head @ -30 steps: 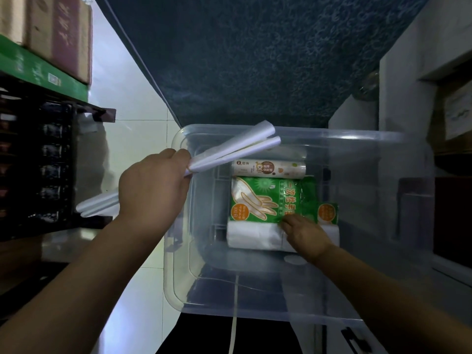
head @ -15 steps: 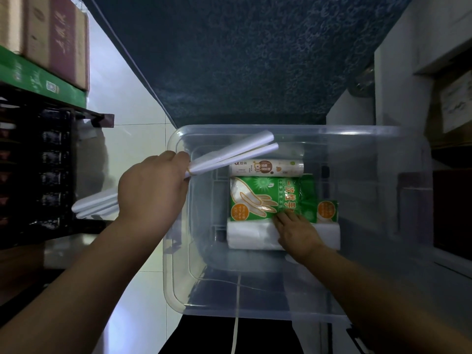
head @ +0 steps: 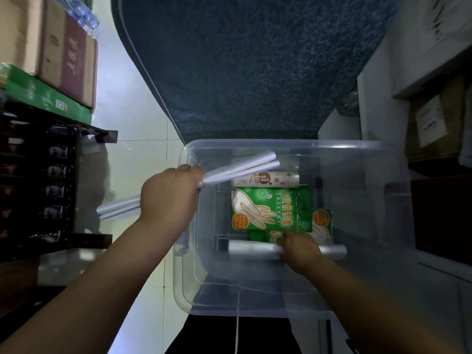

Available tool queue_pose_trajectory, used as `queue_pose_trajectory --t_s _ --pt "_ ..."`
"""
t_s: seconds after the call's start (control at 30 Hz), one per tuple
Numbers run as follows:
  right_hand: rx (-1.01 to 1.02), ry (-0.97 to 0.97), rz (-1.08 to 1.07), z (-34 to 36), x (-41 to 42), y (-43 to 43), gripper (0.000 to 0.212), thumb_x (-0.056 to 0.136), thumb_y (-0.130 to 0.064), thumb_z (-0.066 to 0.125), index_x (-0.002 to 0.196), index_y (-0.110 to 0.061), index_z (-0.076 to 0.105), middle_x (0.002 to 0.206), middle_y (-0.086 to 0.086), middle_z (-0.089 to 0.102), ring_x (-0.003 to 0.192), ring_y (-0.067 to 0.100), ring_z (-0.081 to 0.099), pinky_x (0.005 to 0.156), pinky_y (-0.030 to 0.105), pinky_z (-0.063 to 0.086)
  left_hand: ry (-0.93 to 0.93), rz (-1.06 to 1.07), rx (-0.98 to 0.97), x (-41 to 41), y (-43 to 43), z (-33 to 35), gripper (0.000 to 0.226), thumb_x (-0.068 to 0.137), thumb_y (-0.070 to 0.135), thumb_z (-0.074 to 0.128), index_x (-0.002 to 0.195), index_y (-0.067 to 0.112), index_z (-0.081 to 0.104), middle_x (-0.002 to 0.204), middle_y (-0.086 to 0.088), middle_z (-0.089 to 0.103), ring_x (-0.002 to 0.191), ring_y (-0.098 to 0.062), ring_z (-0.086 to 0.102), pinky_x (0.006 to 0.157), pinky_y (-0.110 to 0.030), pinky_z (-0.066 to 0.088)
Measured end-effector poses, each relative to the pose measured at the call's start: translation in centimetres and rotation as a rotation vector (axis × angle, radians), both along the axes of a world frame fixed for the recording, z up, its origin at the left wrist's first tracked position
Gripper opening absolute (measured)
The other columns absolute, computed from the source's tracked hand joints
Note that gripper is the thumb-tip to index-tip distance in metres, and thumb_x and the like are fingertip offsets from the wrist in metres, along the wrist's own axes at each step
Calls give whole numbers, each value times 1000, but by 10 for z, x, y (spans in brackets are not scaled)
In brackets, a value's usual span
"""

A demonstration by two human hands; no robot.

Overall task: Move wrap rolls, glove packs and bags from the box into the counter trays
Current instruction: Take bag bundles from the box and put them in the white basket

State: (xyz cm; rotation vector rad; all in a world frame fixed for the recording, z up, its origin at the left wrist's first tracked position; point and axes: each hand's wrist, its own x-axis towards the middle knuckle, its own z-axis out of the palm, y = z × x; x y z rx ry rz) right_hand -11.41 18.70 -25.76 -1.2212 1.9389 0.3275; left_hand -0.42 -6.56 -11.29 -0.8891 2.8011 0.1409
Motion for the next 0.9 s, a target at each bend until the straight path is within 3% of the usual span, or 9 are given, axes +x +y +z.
queue_pose_trajectory --t_s 0.13,0.3,0.43,0.53,0.67,0.73,0.8,0.9 --pt "-168 39 -305 46 -6 0 21 82 -27 57 101 -20 61 105 7 68 93 29 64 73 31 47 18 54 65 4 -1 21 5 86 25 55 84 22 58 78 -2 65 66 -26 55 53 -26 29" --pt "-427 95 -699 123 -10 -2 19 79 -27 67 95 -18 62 91 10 70 84 34 64 61 30 38 115 236 284 10 -4 72 19 84 36 59 94 20 61 84 -3 67 68 -22 53 60 -27 38" --pt "-624 45 -989 192 -6 -11 13 79 -27 67 78 -21 56 73 -1 64 70 22 61 52 28 37 354 485 727 9 0 122 26 77 30 71 98 16 64 91 -1 66 81 -26 62 71 -34 49" --pt "-759 34 -1117 246 -2 -21 26 79 -27 67 64 -26 46 61 -10 53 55 -1 51 40 13 35 509 561 1069 2 16 155 23 78 23 73 98 15 67 92 -6 72 83 -28 68 81 -44 55" --pt "-915 -43 -1300 307 3 -28 28 78 -19 69 61 -19 48 55 -7 47 44 -3 47 41 11 34 624 506 1330 -19 51 190 16 86 29 64 94 15 65 93 -10 73 84 -27 70 81 -44 56" --pt "-966 -85 -1378 332 7 -25 22 81 -22 68 73 -5 56 63 1 52 53 4 49 49 20 39 673 440 1404 -31 72 203 17 90 29 58 100 16 63 95 -8 72 84 -25 69 82 -44 55" --pt "-1018 -128 -1462 352 10 -17 29 84 -25 64 86 3 56 72 9 55 63 17 52 56 31 43 679 349 1411 -41 92 212 20 91 30 55 105 17 61 96 -6 72 85 -22 69 81 -44 56" --pt "-1083 -184 -1572 376 14 2 24 91 -27 56 92 -3 58 86 16 63 75 27 60 69 40 52 646 257 1422 -54 119 221 21 93 33 53 108 21 59 106 -11 68 96 -29 67 87 -50 53"
